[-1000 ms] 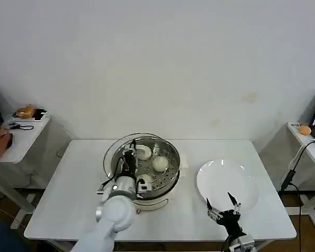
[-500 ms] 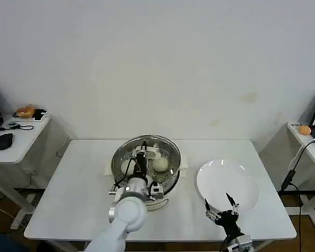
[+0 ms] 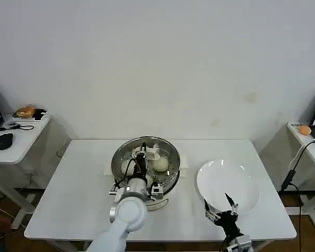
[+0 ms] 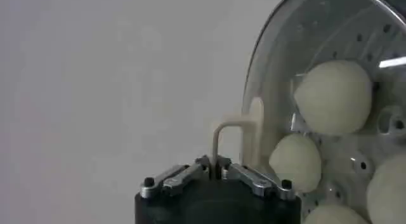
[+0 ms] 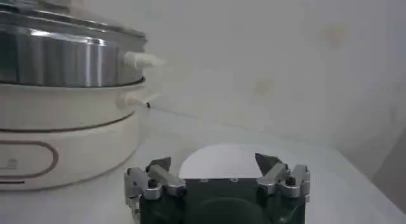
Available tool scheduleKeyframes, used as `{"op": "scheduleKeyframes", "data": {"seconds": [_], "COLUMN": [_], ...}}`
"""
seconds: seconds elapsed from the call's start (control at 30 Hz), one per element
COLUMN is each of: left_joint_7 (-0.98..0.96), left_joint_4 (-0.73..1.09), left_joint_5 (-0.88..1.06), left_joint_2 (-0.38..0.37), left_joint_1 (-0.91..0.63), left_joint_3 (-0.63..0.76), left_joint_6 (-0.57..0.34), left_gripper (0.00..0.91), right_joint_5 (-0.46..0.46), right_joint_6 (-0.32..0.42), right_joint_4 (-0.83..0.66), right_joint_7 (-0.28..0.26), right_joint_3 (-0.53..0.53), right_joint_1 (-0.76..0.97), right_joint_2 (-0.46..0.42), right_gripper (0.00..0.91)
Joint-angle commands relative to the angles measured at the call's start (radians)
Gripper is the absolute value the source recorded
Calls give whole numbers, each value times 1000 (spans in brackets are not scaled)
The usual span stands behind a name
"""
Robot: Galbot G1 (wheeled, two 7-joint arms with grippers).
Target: Take steamed baozi put them in steamer then cover it.
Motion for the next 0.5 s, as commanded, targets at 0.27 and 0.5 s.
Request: {"op": "scheduleKeyframes", "data": {"seconds": [0.27,0.5], "left_joint_7": [-2,-4], "left_joint_4": [22,17], "left_joint_5": [12,6], "left_joint_2": [-11,-19], "left_joint_1": [2,8], "left_joint_3": [-4,-9], "left_joint_6": [-6,-5], "left_gripper": [0,907], "right_joint_5": [1,0], "right_joint_6": [2,1], "right_joint_4": [-1,-2], "right_joint_7": [-1,-2], "right_joint_3": [1,-5], "right_joint_1": [-3,-2], "right_joint_2": [-2,-2], "right_gripper": [907,907]}}
